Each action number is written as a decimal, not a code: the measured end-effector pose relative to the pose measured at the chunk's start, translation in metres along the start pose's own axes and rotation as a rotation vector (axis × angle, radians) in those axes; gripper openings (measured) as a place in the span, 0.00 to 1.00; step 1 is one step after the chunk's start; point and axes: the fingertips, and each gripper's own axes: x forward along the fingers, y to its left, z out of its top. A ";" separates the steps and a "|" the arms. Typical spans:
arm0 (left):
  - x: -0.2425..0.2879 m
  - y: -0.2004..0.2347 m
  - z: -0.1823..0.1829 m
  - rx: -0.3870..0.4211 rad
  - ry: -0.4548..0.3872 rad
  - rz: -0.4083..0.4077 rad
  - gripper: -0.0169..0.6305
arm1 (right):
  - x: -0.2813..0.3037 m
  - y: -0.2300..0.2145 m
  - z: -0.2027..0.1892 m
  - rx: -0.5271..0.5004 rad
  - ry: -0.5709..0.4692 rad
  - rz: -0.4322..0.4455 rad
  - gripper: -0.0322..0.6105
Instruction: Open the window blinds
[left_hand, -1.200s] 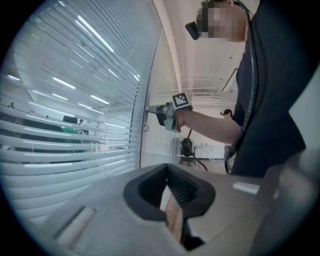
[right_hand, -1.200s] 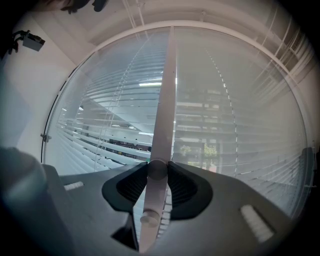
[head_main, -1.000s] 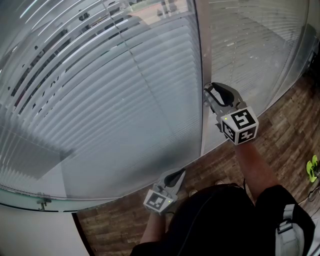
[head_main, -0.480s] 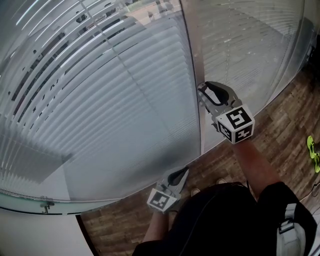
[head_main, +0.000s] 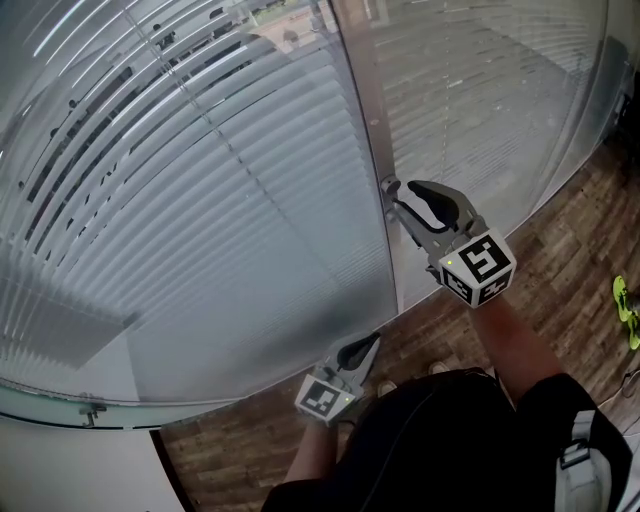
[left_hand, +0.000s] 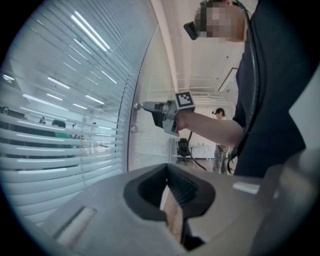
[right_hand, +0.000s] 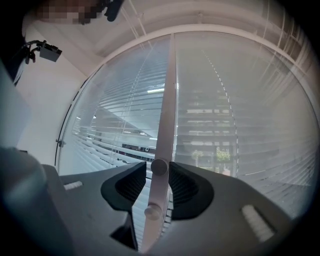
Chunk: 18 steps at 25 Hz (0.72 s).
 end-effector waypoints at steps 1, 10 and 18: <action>0.003 -0.002 0.000 -0.001 0.001 -0.001 0.03 | -0.003 0.001 -0.001 0.002 -0.002 0.012 0.28; 0.033 -0.014 0.010 0.014 -0.010 -0.014 0.03 | -0.038 0.011 -0.004 0.032 -0.090 0.178 0.13; 0.047 -0.019 0.016 0.022 -0.022 -0.005 0.03 | -0.068 0.039 -0.032 0.092 -0.083 0.334 0.06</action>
